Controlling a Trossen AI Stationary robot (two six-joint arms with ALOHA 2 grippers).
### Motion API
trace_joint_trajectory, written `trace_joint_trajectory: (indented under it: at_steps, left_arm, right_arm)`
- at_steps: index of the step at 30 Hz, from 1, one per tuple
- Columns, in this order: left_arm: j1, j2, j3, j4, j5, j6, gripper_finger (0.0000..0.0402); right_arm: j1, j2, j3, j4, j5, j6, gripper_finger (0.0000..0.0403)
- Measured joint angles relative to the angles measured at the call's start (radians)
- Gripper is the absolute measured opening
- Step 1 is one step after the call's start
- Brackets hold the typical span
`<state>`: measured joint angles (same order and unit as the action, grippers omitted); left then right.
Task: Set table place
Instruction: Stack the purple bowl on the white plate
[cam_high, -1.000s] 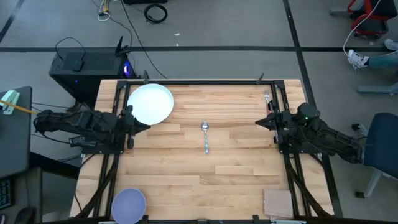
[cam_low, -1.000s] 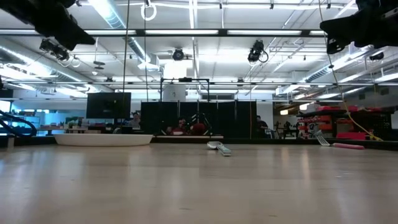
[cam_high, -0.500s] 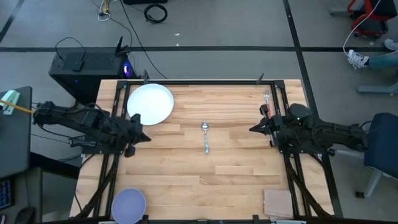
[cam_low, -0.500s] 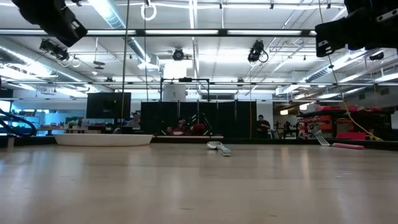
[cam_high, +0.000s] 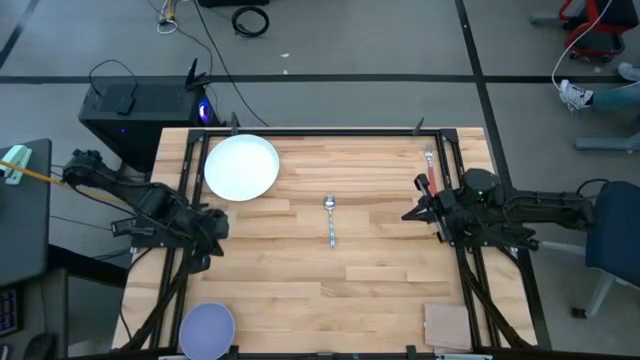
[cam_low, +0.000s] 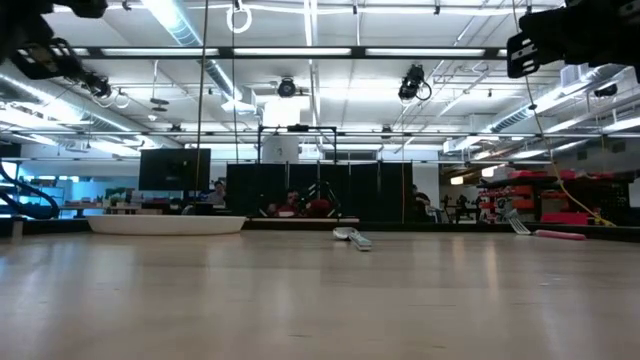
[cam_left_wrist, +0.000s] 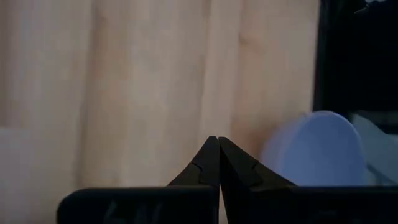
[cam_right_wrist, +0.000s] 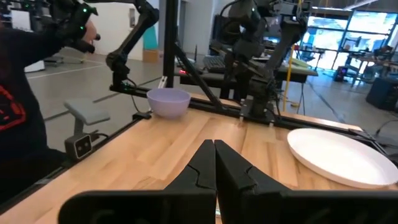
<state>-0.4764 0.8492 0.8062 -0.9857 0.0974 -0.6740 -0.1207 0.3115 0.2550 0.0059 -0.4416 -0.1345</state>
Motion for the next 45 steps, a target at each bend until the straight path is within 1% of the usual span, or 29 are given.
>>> trace_joint_trajectory:
  at_steps: [4, 8, 13, 18, 22, 24, 27, 29, 32, 37, 41, 45]
  left_arm:
    - [-0.055, 0.046, 0.000, 0.043, 0.106, -0.099, 0.0005]
    - [-0.110, 0.104, 0.000, 0.083, 0.114, -0.119, 0.0005]
    - [-0.141, 0.187, 0.000, 0.082, 0.114, -0.120, 0.0027]
    - [-0.150, 0.263, 0.000, 0.083, 0.114, -0.139, 0.0043]
    - [-0.150, 0.315, -0.001, 0.085, 0.115, -0.226, 0.0054]
    - [-0.150, 0.329, -0.001, 0.086, 0.136, -0.267, 0.0060]
    - [-0.150, 0.334, -0.002, 0.106, 0.206, -0.311, 0.0070]
    - [-0.154, 0.335, -0.002, 0.138, 0.218, -0.320, 0.0076]
    - [-0.163, 0.335, -0.002, 0.179, 0.216, -0.344, 0.0086]
    - [-0.194, 0.335, -0.002, 0.181, 0.196, -0.396, 0.0113]
    - [-0.239, 0.335, -0.002, 0.181, 0.126, -0.397, 0.0130]
    - [-0.284, 0.335, -0.002, 0.182, 0.074, -0.398, 0.0138]
  right_arm:
    - [0.017, 0.000, 0.000, 0.000, 0.000, 0.000, 0.0000]
    - [0.039, 0.000, 0.000, 0.000, 0.000, 0.000, 0.0000]
    - [0.054, 0.000, 0.000, 0.008, 0.000, -0.006, 0.0000]
    - [0.054, 0.000, 0.000, 0.009, 0.000, -0.054, 0.0000]
    - [0.054, 0.000, 0.000, 0.010, 0.000, -0.053, 0.0001]
    - [0.054, 0.000, 0.000, 0.010, 0.012, -0.056, 0.0001]
    - [0.054, 0.000, 0.000, 0.010, 0.035, -0.060, 0.0001]
    - [0.054, 0.000, 0.000, 0.010, 0.037, -0.060, 0.0001]
    - [0.054, 0.000, 0.000, 0.010, 0.037, -0.060, 0.0001]
    - [0.054, 0.000, 0.000, 0.010, 0.037, -0.051, 0.0002]
    - [0.054, -0.001, 0.000, 0.010, 0.037, -0.049, 0.0002]
    - [0.054, -0.001, 0.000, 0.010, 0.037, -0.049, 0.0002]
